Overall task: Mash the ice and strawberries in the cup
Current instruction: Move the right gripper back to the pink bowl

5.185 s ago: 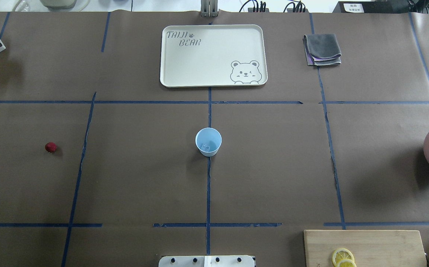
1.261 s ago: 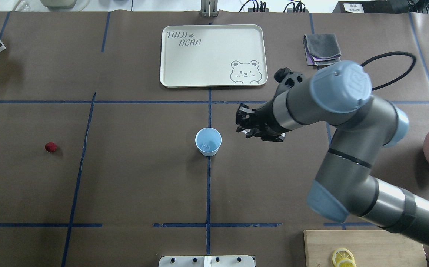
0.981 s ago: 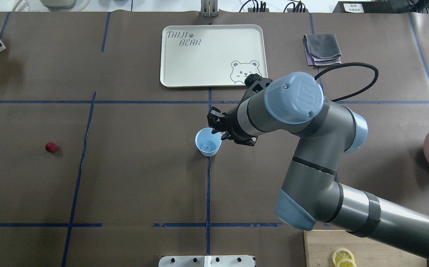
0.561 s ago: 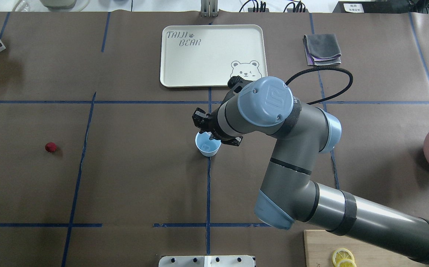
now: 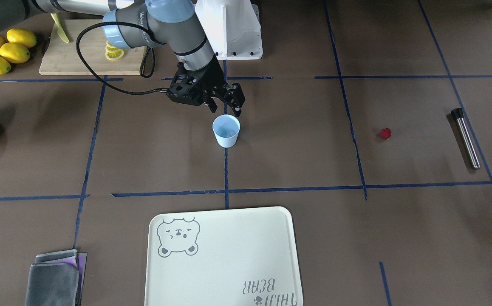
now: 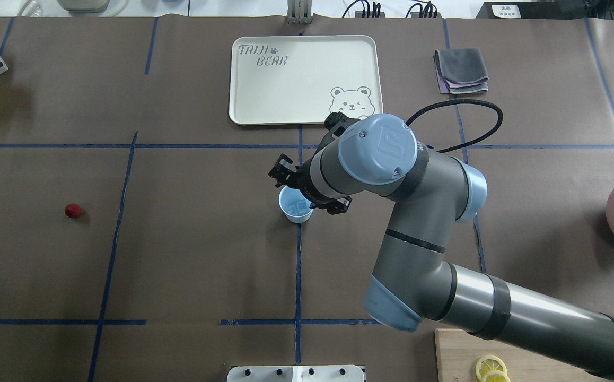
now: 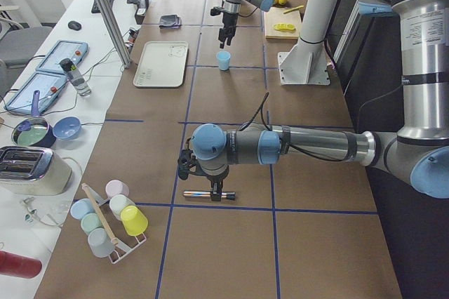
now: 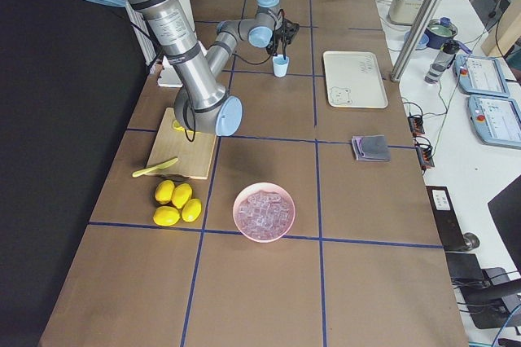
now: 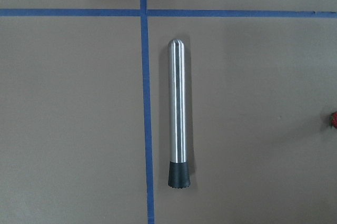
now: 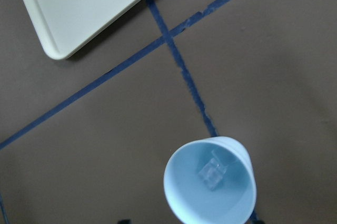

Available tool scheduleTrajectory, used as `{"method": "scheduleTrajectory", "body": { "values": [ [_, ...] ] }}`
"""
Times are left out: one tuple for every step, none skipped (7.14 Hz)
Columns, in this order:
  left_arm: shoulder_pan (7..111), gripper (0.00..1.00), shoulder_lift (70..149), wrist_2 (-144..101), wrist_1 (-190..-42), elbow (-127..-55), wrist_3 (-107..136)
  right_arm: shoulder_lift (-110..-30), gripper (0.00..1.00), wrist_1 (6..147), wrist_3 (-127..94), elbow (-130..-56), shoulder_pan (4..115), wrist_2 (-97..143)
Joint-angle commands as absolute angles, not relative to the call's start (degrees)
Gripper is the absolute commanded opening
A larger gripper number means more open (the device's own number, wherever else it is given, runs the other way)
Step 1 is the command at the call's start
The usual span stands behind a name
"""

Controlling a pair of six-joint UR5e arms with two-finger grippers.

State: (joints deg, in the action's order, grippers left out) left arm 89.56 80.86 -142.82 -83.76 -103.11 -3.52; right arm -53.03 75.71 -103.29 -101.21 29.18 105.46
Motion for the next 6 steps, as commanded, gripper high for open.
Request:
{"method": "scheduleTrajectory", "body": {
  "values": [
    [89.56, 1.0, 80.86, -142.82, -83.76, -102.92, -3.43, -64.18, 0.99, 76.73, -96.48, -108.42, 38.6, 116.45],
    [89.65, 1.0, 80.86, -142.82, -83.76, -102.92, -3.43, -71.73, 0.99, 76.82, -88.24, -112.11, 44.59, 122.72],
    [89.56, 1.0, 80.86, -142.82, -83.76, -102.66, -3.43, -80.51, 0.99, 76.56, -78.67, -115.28, 50.04, 126.61],
    [89.56, 1.0, 80.86, -142.82, -83.76, -102.57, -3.43, -89.3, 1.0, 76.29, -67.61, -117.49, 54.8, 128.56],
    [89.56, 1.0, 80.86, -142.82, -83.76, -102.57, -3.43, -97.48, 1.0, 76.12, -55.49, -118.55, 59.8, 129.45],
    [89.56, 1.0, 80.69, -142.82, -83.76, -102.83, -3.43, -102.52, 1.0, 76.2, -44.23, -117.35, 64.38, 129.55]
  ]
}}
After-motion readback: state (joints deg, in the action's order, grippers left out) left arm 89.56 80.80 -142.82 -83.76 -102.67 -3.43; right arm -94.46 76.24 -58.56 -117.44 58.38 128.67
